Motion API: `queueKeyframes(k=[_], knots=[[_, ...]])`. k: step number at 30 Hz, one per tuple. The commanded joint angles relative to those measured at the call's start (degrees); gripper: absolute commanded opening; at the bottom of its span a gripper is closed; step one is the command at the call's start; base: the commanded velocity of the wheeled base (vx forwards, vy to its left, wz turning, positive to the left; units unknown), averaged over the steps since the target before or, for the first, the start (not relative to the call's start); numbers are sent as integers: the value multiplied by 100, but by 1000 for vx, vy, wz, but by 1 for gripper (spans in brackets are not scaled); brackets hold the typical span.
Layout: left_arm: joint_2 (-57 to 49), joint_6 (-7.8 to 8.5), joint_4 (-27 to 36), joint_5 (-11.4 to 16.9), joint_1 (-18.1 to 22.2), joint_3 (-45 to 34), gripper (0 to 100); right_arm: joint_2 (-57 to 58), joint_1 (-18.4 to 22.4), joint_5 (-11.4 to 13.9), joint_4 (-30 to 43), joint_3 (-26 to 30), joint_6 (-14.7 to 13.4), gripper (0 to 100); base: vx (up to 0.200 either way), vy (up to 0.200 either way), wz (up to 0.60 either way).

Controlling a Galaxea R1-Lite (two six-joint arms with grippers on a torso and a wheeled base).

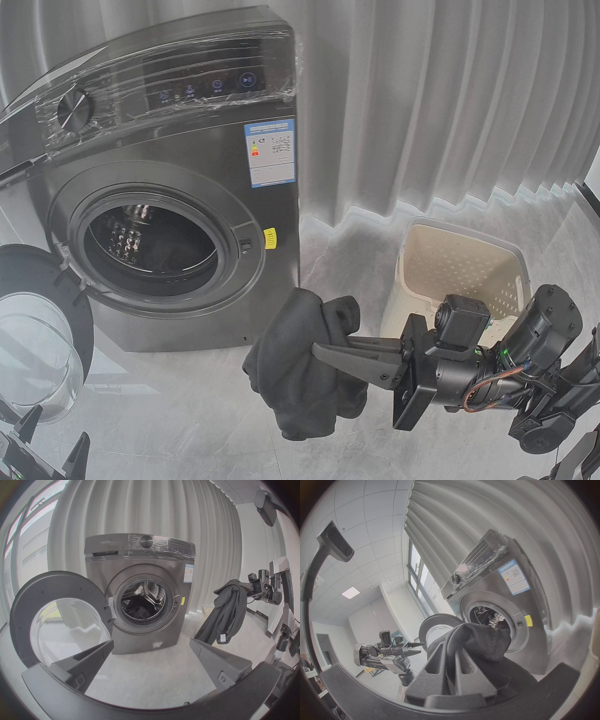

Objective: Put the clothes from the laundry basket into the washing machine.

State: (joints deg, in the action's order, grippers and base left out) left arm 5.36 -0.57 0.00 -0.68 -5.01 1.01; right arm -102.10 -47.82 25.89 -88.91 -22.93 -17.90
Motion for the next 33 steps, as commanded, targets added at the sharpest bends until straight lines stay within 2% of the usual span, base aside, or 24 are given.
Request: queueKeyframes(k=[1, 8, 14, 21, 27, 33], knots=[[9, -4, 0, -2, 0, -101, 100, -12, -34, 3, -4, -10, -3, 0, 0, 0, 0], [9, -4, 0, -2, 0, -101, 100, -38, 45, -5, -4, -18, -3, 0, 0, 0, 0], [0, -4, 0, -2, 0, -101, 100, -82, 63, -5, -13, -18, 5, 0, 0, 0, 600], [0, -4, 0, -2, 0, -101, 100, -56, 133, -32, -4, -98, 14, 0, 0, 0, 0], [9, -4, 0, -2, 0, -101, 100, -109, 361, -682, 14, -177, 23, 0, 0, 0, 0], [0, -4, 0, -2, 0, -101, 100, -214, 520, -893, 14, -256, 49, 0, 0, 0, 0]])
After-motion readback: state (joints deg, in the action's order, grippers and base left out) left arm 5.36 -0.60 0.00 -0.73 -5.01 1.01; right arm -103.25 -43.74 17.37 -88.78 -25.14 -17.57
